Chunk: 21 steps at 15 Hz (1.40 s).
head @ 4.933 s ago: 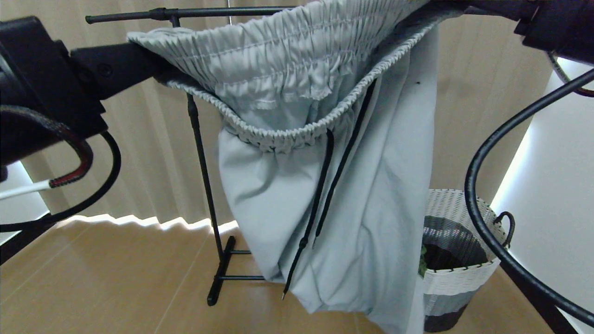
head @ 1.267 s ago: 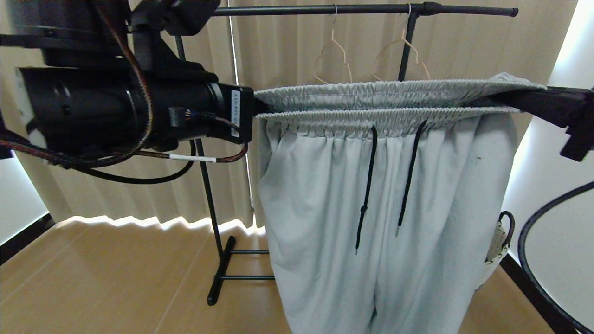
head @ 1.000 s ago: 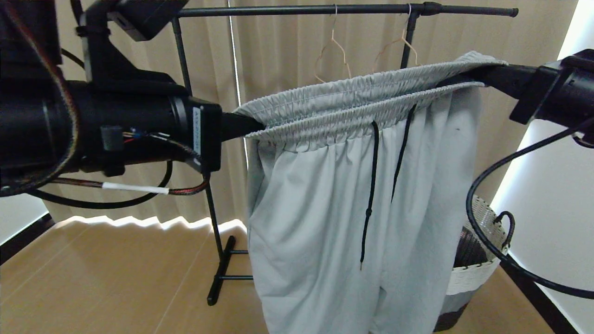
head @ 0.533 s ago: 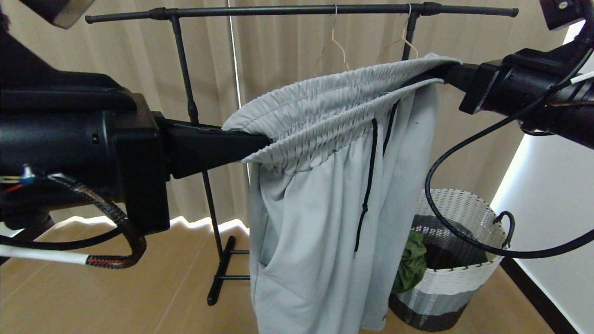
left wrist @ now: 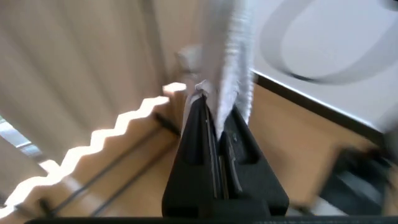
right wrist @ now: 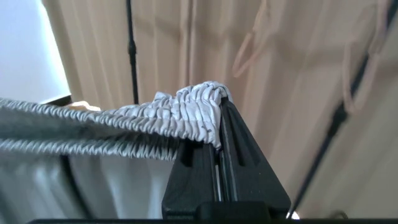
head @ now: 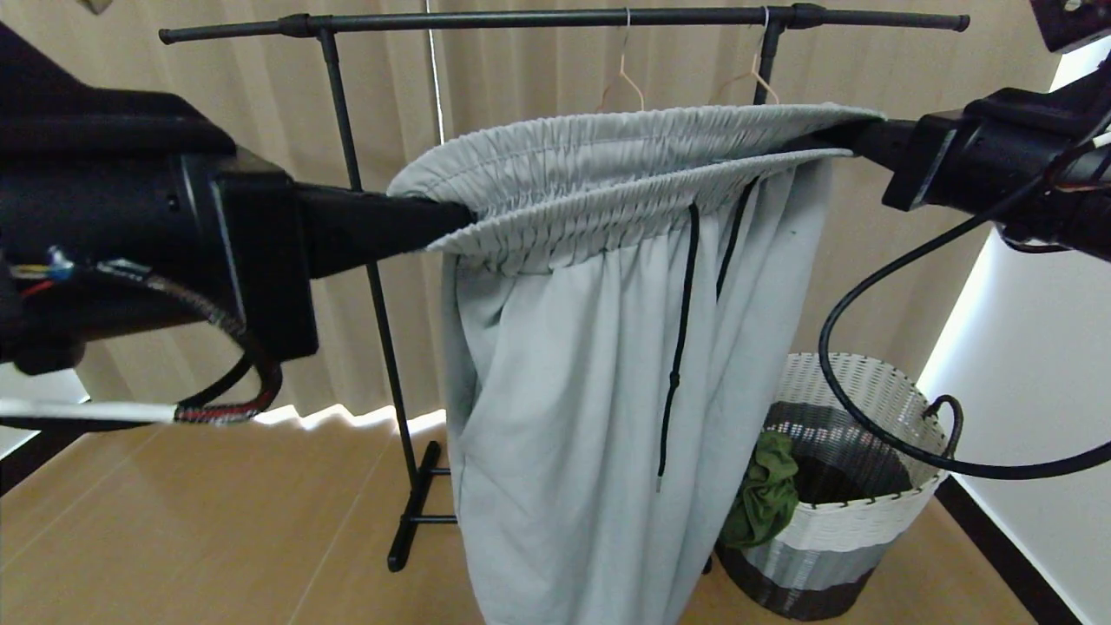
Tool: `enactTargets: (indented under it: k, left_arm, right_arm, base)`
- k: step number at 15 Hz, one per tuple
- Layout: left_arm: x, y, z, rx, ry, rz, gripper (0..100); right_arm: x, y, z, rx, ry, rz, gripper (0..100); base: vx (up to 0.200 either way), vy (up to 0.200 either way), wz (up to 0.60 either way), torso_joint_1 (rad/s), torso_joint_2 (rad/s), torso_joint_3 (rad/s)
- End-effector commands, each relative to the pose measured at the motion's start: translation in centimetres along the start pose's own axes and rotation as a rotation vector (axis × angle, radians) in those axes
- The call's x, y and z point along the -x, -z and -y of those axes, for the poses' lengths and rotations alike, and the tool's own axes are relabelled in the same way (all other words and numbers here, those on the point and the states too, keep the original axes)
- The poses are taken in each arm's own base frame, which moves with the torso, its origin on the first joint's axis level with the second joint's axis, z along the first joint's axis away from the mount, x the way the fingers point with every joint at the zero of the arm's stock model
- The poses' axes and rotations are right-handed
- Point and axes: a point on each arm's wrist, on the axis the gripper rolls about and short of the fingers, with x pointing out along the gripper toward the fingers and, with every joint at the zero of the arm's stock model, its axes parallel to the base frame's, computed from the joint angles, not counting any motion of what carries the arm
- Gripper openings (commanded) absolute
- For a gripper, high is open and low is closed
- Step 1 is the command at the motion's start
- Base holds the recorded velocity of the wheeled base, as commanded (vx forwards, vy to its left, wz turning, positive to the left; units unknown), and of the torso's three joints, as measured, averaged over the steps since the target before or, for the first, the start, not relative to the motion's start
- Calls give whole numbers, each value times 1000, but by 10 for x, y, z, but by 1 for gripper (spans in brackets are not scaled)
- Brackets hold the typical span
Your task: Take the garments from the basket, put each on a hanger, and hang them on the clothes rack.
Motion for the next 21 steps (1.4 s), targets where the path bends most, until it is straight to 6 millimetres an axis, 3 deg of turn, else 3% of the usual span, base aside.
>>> enactTargets:
  k: [1, 5, 8, 21]
  left_arm:
    - [-18, -7, -8, 3, -78, -2, 0]
    - [-61, -16, -22, 7, -269, 62, 0]
    - [-73, -14, -25, 10, -307, 95, 0]
    - [-70, 3, -24, 2, -303, 35, 0]
  right_arm:
    - [27, -25, -1, 14, 24, 47, 0]
    - [67, -37, -9, 1, 42, -10, 0]
    - [92, -33, -15, -21, 47, -105, 0]
    - [80, -12, -12, -39, 46, -185, 0]
  base:
    - [0, 0, 0, 0, 0, 0]
    - [0, 0, 0, 0, 0, 0]
    - [0, 0, 0, 0, 0, 0]
    - [0, 0, 0, 0, 0, 0]
